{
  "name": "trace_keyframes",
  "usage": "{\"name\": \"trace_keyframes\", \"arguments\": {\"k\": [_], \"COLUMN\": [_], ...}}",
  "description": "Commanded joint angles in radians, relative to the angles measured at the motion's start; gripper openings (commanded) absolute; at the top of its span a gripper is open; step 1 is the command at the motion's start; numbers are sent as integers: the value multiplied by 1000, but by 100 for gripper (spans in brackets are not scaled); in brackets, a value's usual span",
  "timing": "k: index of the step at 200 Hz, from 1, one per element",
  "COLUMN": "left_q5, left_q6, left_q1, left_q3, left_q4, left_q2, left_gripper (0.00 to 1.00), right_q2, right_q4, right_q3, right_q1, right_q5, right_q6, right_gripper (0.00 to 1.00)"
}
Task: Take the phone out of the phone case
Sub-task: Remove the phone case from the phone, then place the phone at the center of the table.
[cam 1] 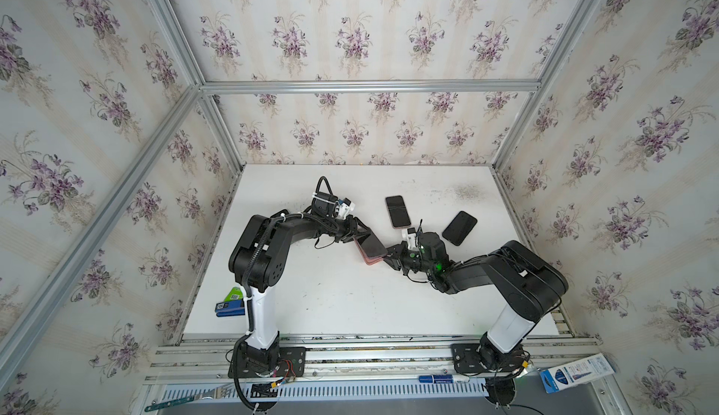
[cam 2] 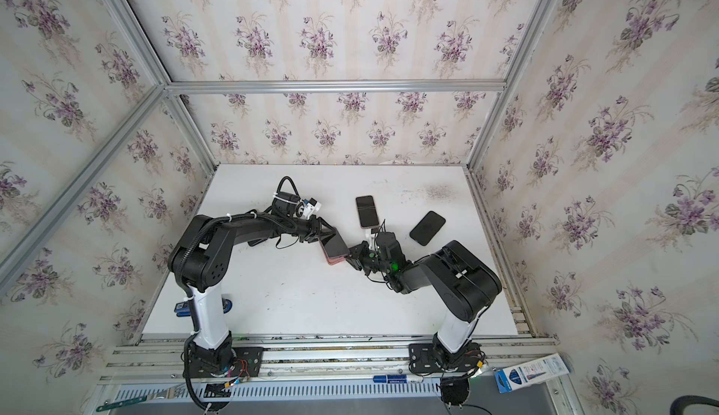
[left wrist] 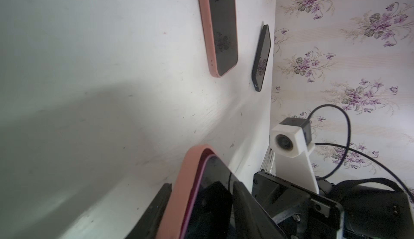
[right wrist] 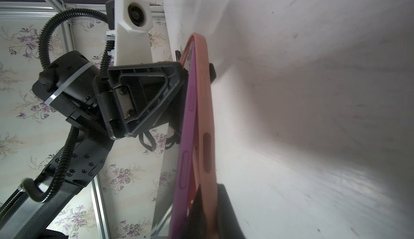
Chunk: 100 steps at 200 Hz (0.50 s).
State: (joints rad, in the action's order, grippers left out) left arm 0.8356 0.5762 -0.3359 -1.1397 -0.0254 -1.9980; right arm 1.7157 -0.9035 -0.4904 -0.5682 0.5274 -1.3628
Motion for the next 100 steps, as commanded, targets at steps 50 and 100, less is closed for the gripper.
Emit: {"name": "trace_keyframes", "arguments": {"k": [50, 100], "left_q5": [-60, -216], "left_q6": [-65, -45], "left_q1": [-2, -1], "left_q3": [3, -25], "left_q4": [83, 240], "left_q2": [8, 84], "left_gripper": [79, 100], "right_q2": [-3, 35], "right_q4": [-50, -96], "right_q3": [0, 13], "right_q1": [-3, -2], "right_q5": [-1, -7], "right_q6": [37, 10], "right_gripper": [0, 0]}}
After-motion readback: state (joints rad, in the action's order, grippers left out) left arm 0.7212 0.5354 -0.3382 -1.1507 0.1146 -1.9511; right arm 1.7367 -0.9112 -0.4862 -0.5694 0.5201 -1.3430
